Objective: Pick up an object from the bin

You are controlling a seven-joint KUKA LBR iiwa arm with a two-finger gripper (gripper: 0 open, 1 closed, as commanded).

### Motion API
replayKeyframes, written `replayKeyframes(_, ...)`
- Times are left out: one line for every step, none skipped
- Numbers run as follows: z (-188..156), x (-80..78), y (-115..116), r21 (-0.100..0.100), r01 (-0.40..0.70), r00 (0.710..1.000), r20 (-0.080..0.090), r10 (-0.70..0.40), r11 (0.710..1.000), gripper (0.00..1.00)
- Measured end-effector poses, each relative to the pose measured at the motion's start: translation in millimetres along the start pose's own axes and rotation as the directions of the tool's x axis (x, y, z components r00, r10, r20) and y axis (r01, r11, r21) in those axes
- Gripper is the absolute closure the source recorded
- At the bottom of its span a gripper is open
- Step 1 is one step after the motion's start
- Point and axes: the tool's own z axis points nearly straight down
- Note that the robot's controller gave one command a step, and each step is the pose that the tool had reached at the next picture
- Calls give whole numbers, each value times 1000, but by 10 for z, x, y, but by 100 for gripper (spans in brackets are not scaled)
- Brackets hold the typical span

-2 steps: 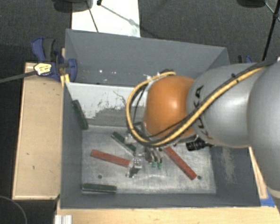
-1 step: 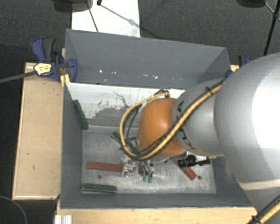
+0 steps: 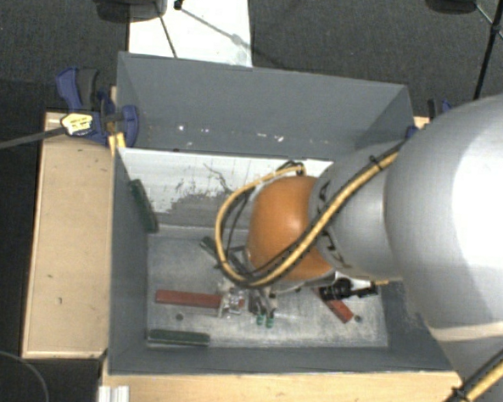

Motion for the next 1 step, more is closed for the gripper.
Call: replayKeyframes(-1769,-202,-1,2,59,998,-5,-59,998,100)
